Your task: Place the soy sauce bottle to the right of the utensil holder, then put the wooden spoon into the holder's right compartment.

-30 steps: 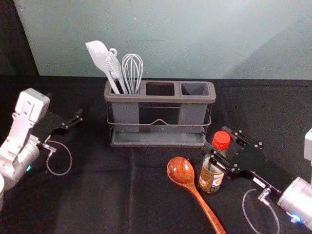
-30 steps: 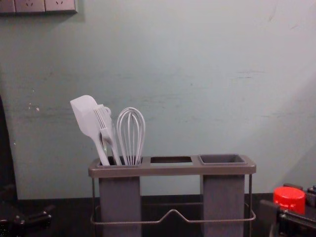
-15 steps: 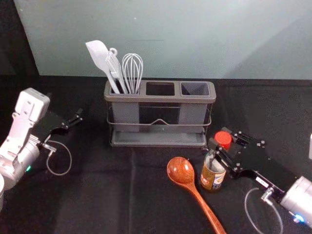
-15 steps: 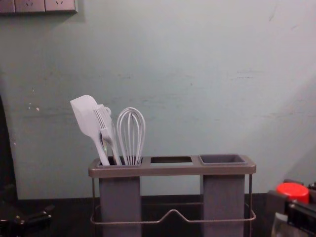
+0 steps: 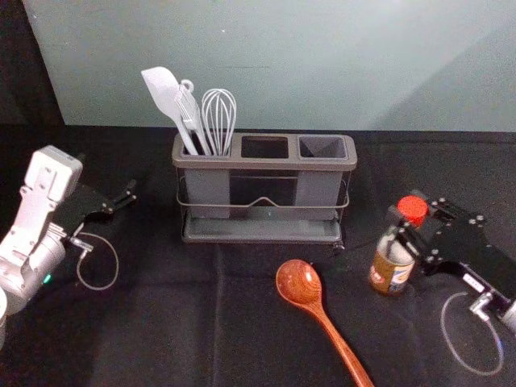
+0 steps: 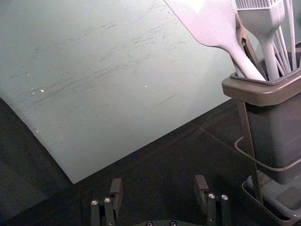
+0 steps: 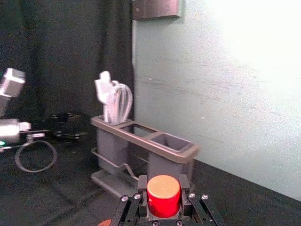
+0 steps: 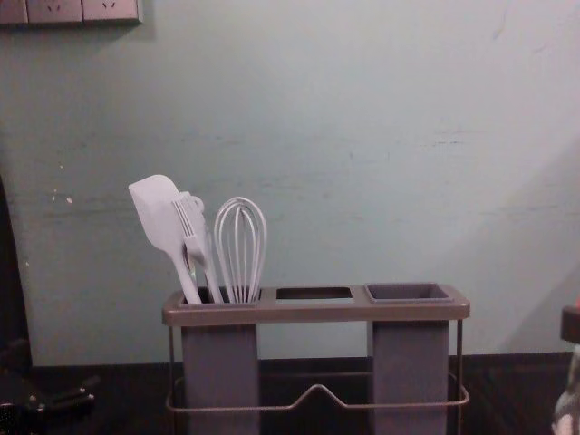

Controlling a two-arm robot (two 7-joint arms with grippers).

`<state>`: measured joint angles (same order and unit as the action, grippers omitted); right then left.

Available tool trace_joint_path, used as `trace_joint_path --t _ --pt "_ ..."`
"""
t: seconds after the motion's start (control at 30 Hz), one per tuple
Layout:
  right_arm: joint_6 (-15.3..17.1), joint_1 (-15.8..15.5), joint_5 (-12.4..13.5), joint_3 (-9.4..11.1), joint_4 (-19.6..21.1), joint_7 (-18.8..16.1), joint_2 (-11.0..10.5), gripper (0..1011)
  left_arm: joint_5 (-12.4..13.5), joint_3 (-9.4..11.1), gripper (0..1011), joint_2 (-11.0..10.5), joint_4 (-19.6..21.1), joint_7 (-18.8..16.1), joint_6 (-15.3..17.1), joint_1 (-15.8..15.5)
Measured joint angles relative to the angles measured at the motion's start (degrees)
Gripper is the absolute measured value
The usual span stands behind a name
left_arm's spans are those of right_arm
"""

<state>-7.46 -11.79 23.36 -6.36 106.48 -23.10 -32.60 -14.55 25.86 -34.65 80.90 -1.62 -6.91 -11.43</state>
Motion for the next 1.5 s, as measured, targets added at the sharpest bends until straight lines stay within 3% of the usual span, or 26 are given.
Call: trace_joint_path --t 0.3,0.67,1.2,1.5 --pt "0.74 0.94 0.06 1.45 -1.74 0.31 1.01 390 0.00 0.00 1005 0.00 0.00 0.00 0.00 0.00" --pt "2.47 3.84 0.57 0.88 -3.83 0.39 2.69 390 0.00 0.00 1005 0.00 0.00 0.00 0.00 0.00" --pt "5.03 17.81 1.22 -3.16 -16.03 0.31 6.89 390 0.00 0.00 1005 0.00 0.00 0.00 0.00 0.00" --pt "4.55 21.33 3.37 -4.42 -21.02 -0.41 9.52 392 0.00 0.00 1005 0.00 0.00 0.00 0.00 0.00"
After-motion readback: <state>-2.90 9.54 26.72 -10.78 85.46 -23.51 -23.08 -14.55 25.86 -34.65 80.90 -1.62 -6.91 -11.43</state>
